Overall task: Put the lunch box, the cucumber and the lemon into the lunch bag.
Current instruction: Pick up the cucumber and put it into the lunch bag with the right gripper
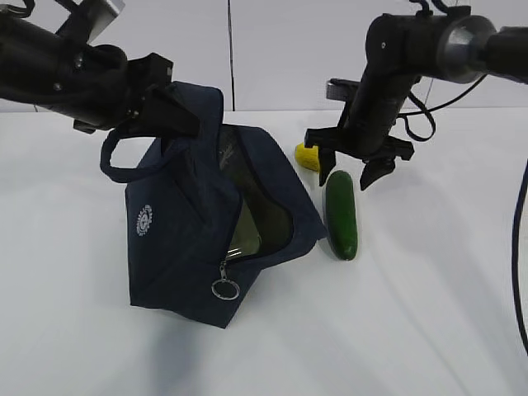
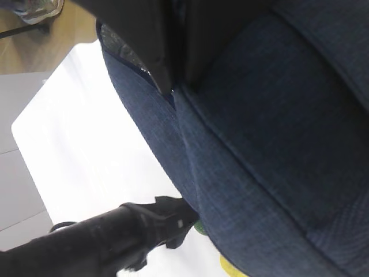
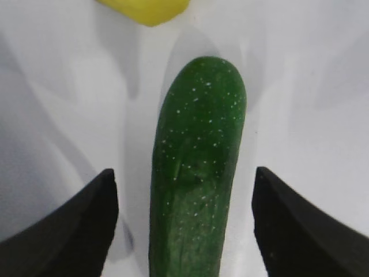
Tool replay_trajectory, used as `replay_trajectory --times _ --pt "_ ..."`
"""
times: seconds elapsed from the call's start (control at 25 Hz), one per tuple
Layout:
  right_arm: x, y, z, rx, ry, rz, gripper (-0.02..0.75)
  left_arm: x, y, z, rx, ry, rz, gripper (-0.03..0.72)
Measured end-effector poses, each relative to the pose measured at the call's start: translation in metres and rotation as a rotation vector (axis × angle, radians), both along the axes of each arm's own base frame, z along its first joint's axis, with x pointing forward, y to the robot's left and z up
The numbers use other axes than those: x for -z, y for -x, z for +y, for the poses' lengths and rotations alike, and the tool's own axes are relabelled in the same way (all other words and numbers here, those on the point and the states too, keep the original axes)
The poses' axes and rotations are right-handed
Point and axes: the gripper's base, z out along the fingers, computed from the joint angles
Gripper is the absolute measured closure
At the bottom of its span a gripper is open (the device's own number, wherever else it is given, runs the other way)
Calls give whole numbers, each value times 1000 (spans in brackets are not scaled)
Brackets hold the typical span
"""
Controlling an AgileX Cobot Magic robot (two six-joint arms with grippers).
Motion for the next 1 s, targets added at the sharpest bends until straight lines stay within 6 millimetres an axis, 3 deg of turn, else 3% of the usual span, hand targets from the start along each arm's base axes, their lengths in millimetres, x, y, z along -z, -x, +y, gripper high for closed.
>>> replay_trajectory --times 0.16,1.0 --pt "12 -1 1 1 2 27 191 0 0 0 1 0 1 696" --pt "20 -4 1 6 1 8 192 0 0 0 1 0 1 696"
